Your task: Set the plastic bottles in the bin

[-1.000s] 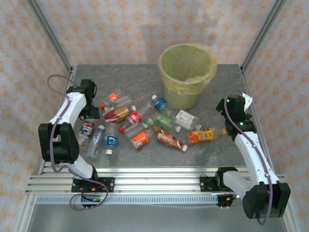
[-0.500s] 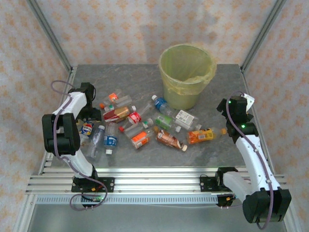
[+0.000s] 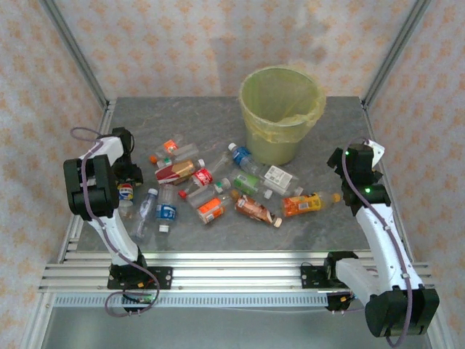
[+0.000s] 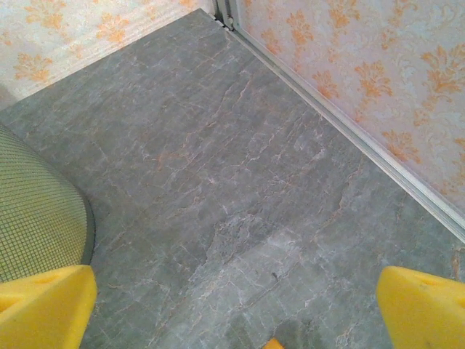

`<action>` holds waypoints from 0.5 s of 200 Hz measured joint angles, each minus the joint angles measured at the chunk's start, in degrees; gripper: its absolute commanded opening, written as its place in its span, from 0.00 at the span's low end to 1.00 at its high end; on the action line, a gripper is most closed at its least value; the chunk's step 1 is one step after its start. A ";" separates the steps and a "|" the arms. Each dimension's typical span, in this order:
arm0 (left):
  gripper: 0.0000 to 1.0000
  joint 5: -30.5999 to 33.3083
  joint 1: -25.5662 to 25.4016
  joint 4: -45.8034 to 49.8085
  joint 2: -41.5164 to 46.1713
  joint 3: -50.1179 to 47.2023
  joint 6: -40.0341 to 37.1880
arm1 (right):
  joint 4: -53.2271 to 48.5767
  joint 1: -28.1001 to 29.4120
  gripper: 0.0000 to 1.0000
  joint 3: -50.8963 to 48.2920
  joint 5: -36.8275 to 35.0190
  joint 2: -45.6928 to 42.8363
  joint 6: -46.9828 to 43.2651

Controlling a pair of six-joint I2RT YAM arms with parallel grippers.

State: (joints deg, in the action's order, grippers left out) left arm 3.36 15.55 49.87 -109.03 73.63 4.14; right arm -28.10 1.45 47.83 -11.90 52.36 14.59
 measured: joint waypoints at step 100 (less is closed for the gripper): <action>0.43 -0.17 0.02 -0.20 7.61 4.48 -1.05 | -1.44 0.07 0.99 1.66 2.14 -0.35 0.46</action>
State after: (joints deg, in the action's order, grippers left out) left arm 3.18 15.57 49.67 -101.43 78.11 3.09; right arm -29.54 1.52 49.50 -9.76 52.01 15.05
